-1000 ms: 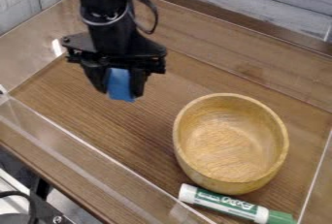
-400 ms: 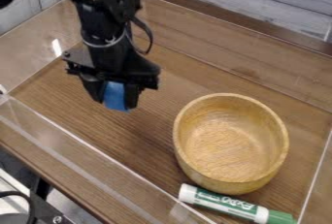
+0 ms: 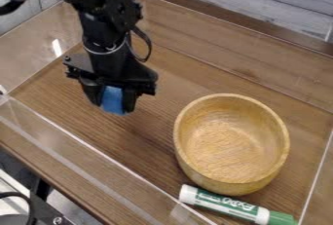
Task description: Remove the blue block from inside the brown bowl and put it on the table
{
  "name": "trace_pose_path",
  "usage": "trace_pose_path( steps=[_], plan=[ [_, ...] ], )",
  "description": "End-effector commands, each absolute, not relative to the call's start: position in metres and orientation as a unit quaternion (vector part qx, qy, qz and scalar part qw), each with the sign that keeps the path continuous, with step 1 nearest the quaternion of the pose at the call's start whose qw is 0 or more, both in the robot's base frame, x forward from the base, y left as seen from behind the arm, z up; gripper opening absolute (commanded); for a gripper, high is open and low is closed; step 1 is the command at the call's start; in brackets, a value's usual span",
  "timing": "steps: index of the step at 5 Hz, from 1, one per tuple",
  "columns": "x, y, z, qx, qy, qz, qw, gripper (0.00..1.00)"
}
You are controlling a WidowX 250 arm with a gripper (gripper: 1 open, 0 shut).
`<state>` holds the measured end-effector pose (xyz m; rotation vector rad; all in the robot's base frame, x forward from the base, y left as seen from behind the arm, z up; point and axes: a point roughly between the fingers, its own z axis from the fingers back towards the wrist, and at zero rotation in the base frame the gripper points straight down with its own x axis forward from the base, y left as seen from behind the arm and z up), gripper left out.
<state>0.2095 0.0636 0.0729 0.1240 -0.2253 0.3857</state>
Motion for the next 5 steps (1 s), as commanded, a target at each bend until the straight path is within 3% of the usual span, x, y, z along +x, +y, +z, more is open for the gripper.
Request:
trace_pose_path(
  steps=[1,3,4,5],
  plan=[
    [0.2136,0.0683,0.0774,0.068,-0.124,0.191,0.971,0.00],
    [0.2120,0.0683,0.0737,0.073,-0.114,0.186,0.973,0.00],
    [0.2116,0.0677,0.0718,0.074,-0.108,0.184,0.974,1.00],
    [0.2128,0.0659,0.0748,0.070,-0.103,0.189,0.974,1.00]
  ],
)
